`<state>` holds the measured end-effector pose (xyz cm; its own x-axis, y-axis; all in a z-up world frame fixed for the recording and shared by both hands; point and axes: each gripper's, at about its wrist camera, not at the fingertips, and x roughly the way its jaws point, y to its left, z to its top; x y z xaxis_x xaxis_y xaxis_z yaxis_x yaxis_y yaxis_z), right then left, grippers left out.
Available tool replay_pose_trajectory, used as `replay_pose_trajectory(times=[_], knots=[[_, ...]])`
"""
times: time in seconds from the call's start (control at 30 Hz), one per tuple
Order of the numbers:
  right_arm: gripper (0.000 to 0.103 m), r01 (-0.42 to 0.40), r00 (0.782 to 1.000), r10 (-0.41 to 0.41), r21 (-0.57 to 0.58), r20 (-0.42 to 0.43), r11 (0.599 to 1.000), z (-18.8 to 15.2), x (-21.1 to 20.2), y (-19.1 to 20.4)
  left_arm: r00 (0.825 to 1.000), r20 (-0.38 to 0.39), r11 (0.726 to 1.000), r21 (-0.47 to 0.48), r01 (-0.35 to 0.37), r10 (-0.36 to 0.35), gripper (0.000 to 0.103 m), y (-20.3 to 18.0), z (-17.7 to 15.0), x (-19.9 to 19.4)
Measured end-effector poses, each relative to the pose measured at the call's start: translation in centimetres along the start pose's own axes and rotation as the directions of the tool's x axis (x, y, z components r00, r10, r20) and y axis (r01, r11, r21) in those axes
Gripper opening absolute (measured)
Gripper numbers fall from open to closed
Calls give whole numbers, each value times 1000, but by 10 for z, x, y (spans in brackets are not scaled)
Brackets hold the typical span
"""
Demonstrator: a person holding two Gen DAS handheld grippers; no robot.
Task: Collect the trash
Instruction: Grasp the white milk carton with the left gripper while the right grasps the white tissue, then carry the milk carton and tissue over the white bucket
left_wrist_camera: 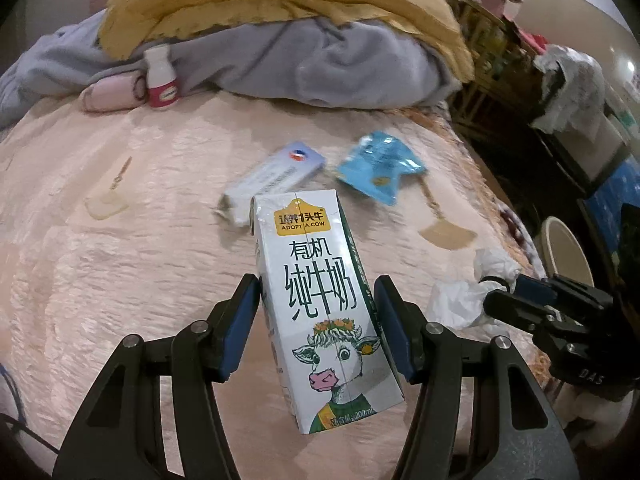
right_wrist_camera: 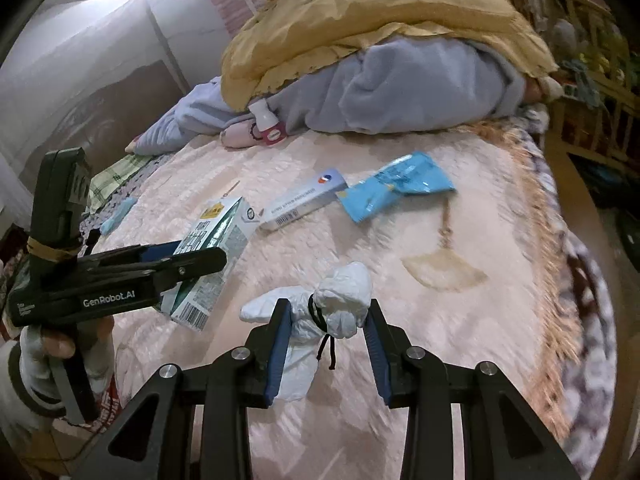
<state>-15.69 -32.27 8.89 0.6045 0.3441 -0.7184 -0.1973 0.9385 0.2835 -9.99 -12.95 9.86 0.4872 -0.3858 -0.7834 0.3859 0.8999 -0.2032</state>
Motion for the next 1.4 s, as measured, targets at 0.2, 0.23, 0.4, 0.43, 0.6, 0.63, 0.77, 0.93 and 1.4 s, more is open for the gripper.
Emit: replay_pose_trajectory(times=[0.2,0.23,0.4,0.43,0.6,0.63,0.77,0.93,1.4], knots=[[35,21,1000,-21,25,18,999,-19,-27,-13,1000,5,999,47,13,-14,58,-30,-4,-5],[35,26,999,-27,30,22,999,-22,-32,-15,1000,7,998,55,16,-16,58,-35,-4,-7],[35,43,998,-45,47,38,998,-30,-49,-26,999,27,996,92,18,-21,58,-55,-5,-11],[35,46,998,-48,49,41,998,-31,-52,-27,999,31,995,99,18,-21,58,-59,-5,-12],[35,67,996,-71,62,60,996,-39,-70,-37,998,44,990,138,35,-42,58,-86,-6,-15],[35,70,995,-74,65,63,995,-40,-73,-39,998,45,988,147,39,-46,58,-91,-6,-15],[35,85,993,-91,77,76,993,-45,-86,-48,997,48,982,182,51,-60,58,-110,-5,-15],[35,110,988,-118,89,95,990,-50,-104,-58,996,47,974,218,62,-74,58,-132,-4,-13],[35,179,971,-200,156,129,971,-64,-145,-104,993,47,944,320,85,-105,58,-192,1,-5]])
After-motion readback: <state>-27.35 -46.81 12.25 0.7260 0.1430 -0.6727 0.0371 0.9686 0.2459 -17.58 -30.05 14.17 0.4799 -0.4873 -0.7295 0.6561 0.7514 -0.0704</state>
